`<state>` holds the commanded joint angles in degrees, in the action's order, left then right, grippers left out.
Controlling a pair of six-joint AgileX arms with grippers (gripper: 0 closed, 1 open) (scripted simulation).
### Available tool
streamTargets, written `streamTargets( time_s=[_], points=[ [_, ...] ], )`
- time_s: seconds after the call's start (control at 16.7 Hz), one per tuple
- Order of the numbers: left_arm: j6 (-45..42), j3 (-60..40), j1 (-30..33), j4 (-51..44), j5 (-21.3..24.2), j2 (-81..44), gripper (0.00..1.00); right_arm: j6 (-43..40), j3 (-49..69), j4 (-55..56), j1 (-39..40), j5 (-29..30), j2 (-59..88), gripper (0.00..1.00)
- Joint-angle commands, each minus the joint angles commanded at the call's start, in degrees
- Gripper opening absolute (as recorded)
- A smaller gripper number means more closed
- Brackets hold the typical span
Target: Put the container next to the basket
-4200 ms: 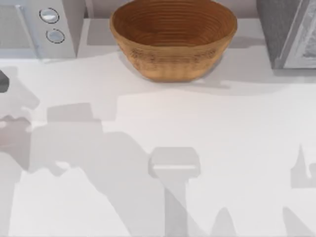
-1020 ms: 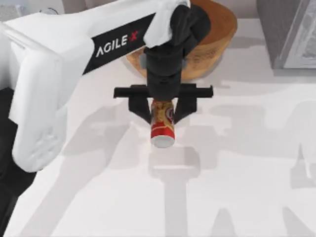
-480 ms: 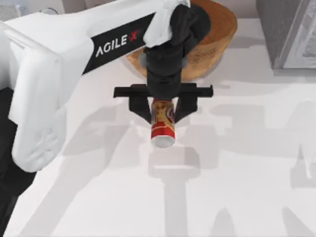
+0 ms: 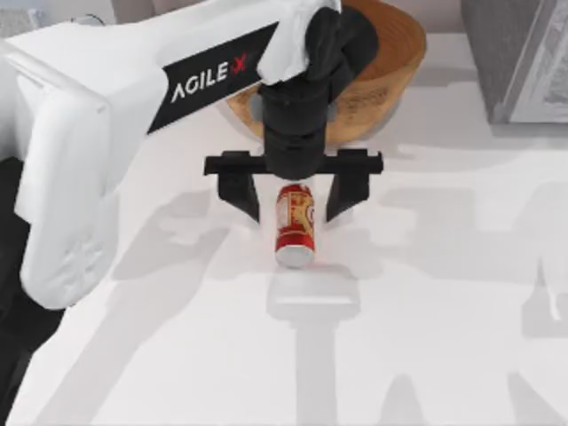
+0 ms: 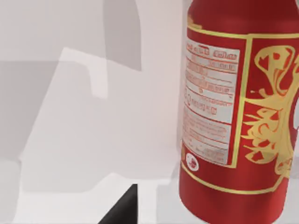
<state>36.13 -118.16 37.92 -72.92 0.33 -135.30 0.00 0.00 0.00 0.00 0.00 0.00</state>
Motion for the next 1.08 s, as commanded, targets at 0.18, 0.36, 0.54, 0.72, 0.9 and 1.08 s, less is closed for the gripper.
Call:
streamTargets(
  time_s=[0.18,0.36,0.54,0.72,0.9,1.08],
  points=[
    [0.00,0.00,0.00,0.00,0.00,0.00,1.00,0.00,0.00,0.00,0.00,0.00,0.00,1.00],
    [0.00,0.00,0.00,0.00,0.00,0.00,1.00,0.00,0.00,0.00,0.00,0.00,0.00,1.00],
    [0.01,-0.14,0.11,-0.19,0.01,-0.03,1.00,0.00,0.00,0.00,0.00,0.00,0.00,1.00],
    [0.07,-2.83,0.26,-2.96,0.03,-0.23,1.00,0.00,0.00,0.00,0.00,0.00,0.00,1.00],
    [0.03,-6.99,0.21,-7.05,0.18,-0.47,1.00,0.00,0.00,0.00,0.00,0.00,0.00,1.00],
    [0.05,-9.47,0.15,-9.24,0.02,-0.29,1.00,0.00,0.00,0.00,0.00,0.00,0.00,1.00]
  ],
)
